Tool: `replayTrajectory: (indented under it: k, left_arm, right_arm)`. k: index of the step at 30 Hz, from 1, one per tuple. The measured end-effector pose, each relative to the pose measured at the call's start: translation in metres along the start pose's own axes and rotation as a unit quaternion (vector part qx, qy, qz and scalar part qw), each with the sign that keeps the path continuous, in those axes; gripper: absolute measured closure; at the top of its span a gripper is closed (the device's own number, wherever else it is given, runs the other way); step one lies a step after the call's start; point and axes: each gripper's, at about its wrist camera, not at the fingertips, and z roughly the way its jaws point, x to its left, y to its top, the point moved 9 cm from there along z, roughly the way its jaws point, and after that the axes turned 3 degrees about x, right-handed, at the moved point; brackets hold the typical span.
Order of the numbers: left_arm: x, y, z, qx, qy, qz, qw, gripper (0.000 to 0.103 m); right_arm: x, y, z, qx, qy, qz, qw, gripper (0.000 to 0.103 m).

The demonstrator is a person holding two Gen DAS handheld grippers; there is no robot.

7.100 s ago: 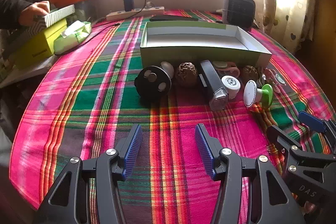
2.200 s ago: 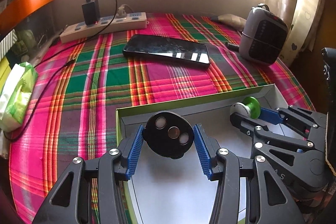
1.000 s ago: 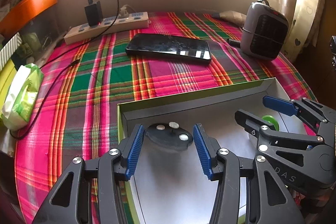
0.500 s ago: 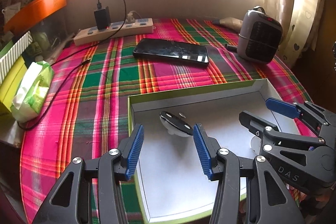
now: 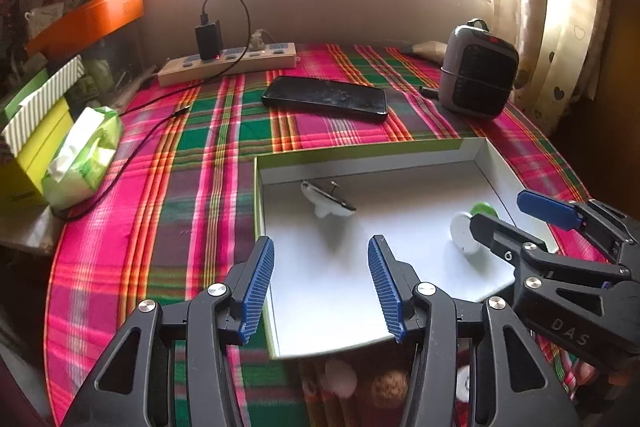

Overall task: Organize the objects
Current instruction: 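Withdraw both open tools from the box toward the remaining items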

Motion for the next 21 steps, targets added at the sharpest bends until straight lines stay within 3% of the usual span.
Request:
replayTrajectory:
  k: [21]
  left_arm:
    - [-0.001, -0.046, -0.035, -0.016, -0.011, -0.020, 0.9996, 0.055]
  right_arm:
    - [0.004, -0.046, -0.031, -0.016, -0.002, -0.007, 1.000, 0.043]
